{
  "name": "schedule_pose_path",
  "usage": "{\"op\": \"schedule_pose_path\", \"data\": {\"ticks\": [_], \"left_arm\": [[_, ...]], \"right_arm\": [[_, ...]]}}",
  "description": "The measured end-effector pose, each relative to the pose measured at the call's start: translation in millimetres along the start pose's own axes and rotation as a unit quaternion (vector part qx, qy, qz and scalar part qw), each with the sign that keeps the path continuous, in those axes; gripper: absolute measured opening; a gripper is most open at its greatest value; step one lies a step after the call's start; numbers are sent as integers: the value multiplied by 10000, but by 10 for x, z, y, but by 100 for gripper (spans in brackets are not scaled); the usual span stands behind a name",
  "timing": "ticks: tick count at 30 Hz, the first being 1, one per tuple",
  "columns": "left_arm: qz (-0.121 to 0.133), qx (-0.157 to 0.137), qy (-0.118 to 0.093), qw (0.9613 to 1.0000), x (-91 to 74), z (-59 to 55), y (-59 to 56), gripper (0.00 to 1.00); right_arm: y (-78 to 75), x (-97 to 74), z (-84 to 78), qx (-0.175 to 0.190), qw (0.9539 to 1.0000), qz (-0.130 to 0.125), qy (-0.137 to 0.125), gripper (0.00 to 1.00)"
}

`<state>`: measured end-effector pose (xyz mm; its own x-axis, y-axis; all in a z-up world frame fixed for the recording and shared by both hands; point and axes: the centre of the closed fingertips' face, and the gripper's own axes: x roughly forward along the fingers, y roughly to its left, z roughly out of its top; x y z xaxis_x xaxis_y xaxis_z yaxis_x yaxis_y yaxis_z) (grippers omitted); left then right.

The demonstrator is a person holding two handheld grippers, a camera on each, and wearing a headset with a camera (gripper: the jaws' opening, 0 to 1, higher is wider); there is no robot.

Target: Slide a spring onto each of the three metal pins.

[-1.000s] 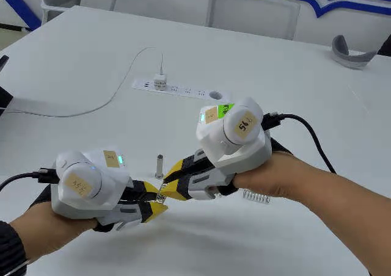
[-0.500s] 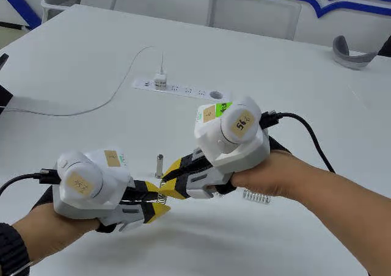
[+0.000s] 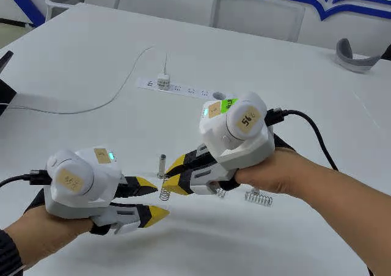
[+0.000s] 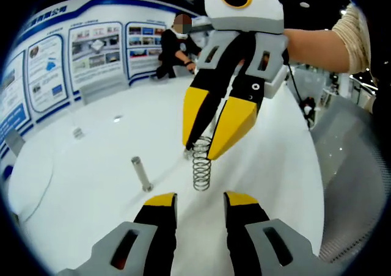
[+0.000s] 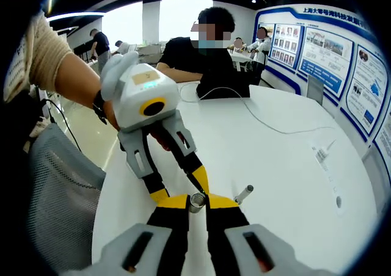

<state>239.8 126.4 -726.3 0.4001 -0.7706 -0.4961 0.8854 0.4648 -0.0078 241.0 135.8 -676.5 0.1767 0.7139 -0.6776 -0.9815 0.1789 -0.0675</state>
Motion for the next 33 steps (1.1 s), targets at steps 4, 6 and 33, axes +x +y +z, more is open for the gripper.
{"op": "schedule_pose_path", "data": {"ticks": [4, 6, 33], "left_arm": [[101, -77, -48, 9999, -24, 1, 41, 37], [133, -120, -61, 9998, -34, 1, 53, 40], [296, -265, -112, 9991, -114, -36, 101, 51]], "right_arm": [[-48, -28, 28, -4, 10000, -48, -17, 11], [-73, -43, 39, -5, 10000, -76, -27, 11], [-635, -80, 292, 68, 9978, -618, -216, 11]]}}
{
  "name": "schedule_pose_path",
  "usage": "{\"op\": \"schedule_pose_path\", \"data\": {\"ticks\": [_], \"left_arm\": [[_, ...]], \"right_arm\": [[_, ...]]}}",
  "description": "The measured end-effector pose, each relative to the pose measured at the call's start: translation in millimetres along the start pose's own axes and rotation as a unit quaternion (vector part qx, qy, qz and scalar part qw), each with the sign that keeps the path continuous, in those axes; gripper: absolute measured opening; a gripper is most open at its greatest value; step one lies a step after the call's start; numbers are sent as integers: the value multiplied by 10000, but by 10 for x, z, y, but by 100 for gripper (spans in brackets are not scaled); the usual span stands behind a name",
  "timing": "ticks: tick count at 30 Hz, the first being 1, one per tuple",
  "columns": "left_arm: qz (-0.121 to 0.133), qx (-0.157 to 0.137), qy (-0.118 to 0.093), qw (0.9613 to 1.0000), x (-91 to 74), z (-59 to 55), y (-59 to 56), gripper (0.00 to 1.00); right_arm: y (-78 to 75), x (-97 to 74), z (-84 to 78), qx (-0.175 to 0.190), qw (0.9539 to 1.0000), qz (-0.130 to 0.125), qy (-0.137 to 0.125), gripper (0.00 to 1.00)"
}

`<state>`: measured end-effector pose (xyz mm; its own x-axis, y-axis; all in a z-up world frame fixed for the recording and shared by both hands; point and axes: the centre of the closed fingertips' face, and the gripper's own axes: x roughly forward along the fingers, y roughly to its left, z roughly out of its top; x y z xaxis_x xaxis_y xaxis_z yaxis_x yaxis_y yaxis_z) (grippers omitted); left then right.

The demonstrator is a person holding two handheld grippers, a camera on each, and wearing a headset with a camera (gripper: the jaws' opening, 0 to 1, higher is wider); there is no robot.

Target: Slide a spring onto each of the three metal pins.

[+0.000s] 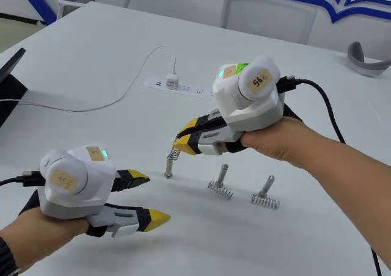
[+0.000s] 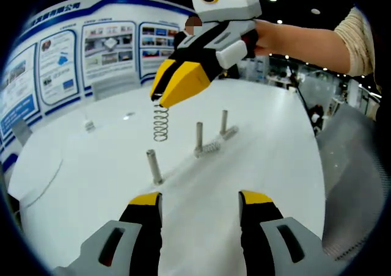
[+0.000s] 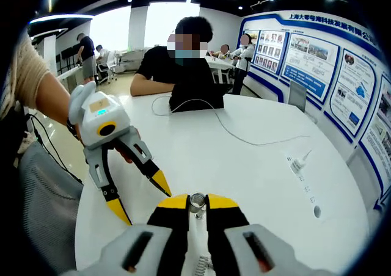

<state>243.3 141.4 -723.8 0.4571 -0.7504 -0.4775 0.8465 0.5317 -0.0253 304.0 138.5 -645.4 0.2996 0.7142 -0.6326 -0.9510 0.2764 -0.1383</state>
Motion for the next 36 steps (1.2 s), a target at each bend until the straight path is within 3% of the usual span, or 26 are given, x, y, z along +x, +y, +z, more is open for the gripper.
{"op": "schedule_pose_path", "data": {"ticks": [8, 21, 36], "left_arm": [[16, -20, -23, 10000, -7, 5, 6, 52], [16, -41, 12, 10000, -24, -24, 22, 52], [16, -73, 27, 10000, -29, -54, 38, 51]], "right_arm": [[-151, 117, 6, -24, 9999, -73, 94, 11], [-173, 227, -97, 56, 9996, -28, 260, 11], [-96, 317, -213, 45, 9991, 0, 421, 11]]}}
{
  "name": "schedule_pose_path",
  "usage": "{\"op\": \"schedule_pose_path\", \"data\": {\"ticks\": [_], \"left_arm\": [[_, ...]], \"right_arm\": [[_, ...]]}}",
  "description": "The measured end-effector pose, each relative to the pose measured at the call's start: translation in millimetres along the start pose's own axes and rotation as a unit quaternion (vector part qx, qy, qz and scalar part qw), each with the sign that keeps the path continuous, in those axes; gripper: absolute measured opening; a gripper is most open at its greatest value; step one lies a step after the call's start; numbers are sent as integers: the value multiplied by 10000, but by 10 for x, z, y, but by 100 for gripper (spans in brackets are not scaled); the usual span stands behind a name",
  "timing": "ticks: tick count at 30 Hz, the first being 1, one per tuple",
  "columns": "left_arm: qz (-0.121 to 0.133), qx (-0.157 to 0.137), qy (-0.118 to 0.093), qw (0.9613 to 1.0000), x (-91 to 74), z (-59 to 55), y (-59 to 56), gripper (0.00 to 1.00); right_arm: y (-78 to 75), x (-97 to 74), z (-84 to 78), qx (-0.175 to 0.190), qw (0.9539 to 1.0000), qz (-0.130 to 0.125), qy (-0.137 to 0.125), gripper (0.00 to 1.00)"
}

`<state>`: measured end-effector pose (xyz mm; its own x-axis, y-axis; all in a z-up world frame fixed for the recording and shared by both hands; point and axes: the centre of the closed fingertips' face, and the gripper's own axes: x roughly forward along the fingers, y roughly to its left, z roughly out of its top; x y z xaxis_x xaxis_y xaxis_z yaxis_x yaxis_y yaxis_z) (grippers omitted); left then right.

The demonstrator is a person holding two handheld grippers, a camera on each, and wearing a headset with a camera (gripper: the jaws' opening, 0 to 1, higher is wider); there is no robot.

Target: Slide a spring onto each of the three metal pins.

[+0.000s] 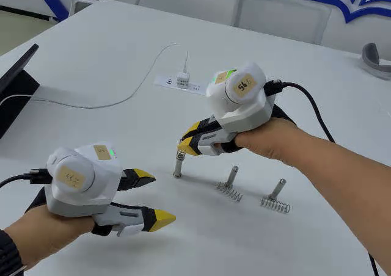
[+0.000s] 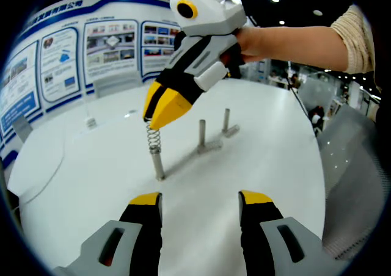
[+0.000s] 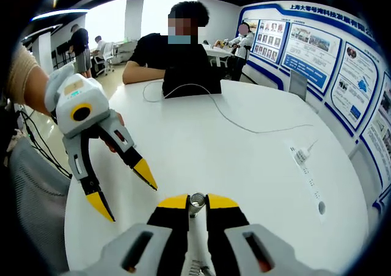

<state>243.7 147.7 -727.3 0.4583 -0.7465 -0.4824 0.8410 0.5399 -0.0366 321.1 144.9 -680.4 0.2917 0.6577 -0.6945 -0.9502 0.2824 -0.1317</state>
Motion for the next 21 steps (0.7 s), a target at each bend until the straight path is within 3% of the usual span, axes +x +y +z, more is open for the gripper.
{"op": "schedule_pose_path", "data": {"ticks": [21], "left_arm": [[7, -55, 53, 10000, -12, -50, 21, 51]], "right_arm": [[23, 200, -166, 135, 9998, 11, 147, 12]]}}
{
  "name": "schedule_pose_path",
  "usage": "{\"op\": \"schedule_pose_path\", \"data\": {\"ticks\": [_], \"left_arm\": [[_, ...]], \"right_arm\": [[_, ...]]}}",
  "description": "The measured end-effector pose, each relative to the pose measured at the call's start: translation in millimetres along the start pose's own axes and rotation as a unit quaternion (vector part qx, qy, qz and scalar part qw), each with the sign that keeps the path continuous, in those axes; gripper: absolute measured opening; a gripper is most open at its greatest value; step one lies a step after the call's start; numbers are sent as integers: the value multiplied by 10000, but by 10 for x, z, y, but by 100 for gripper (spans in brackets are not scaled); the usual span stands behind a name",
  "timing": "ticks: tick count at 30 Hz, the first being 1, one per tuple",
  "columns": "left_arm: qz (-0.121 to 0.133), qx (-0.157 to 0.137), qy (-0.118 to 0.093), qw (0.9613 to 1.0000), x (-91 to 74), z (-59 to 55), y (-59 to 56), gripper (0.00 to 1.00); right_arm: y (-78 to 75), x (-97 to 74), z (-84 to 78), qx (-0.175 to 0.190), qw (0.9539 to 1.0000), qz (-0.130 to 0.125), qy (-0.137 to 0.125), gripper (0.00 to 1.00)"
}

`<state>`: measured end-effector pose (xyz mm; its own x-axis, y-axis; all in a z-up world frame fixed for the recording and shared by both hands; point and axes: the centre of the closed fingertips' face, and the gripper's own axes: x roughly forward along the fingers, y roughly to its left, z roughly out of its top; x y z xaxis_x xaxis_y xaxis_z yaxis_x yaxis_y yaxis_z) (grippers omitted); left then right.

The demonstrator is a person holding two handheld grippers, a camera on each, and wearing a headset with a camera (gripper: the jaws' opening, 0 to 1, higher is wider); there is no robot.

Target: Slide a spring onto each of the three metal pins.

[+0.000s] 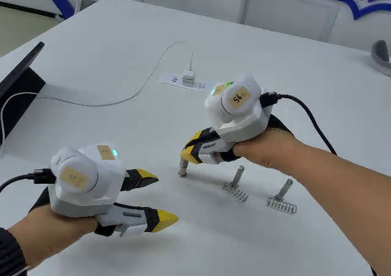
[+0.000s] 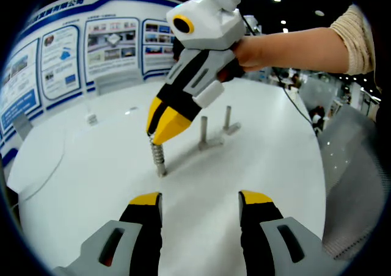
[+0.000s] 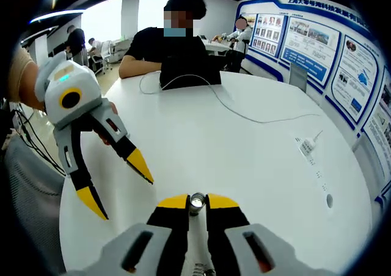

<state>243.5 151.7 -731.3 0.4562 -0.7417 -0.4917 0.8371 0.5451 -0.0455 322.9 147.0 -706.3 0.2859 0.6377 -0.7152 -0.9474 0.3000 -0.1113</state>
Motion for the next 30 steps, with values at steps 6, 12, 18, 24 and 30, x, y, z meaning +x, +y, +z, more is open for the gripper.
{"op": "schedule_pose_path", "data": {"ticks": [6, 12, 18, 24, 30], "left_arm": [[-12, -4, 0, 10000, 11, 3, -3, 51], [-14, -2, 5, 10000, 14, -4, -4, 51], [-2, -12, 10, 10000, 9, -12, 9, 51], [-3, -16, 3, 10000, 11, -9, 7, 51], [-8, -8, -6, 10000, 15, 3, 5, 51]], "right_arm": [[-7, 47, -54, 57, 10000, -30, 38, 12], [-1, 96, -88, 119, 9999, -52, 66, 12], [7, 132, -119, 142, 9998, -71, 104, 12], [16, 157, -137, 166, 9998, -77, 124, 12], [11, 157, -134, 133, 9998, -104, 121, 12]]}}
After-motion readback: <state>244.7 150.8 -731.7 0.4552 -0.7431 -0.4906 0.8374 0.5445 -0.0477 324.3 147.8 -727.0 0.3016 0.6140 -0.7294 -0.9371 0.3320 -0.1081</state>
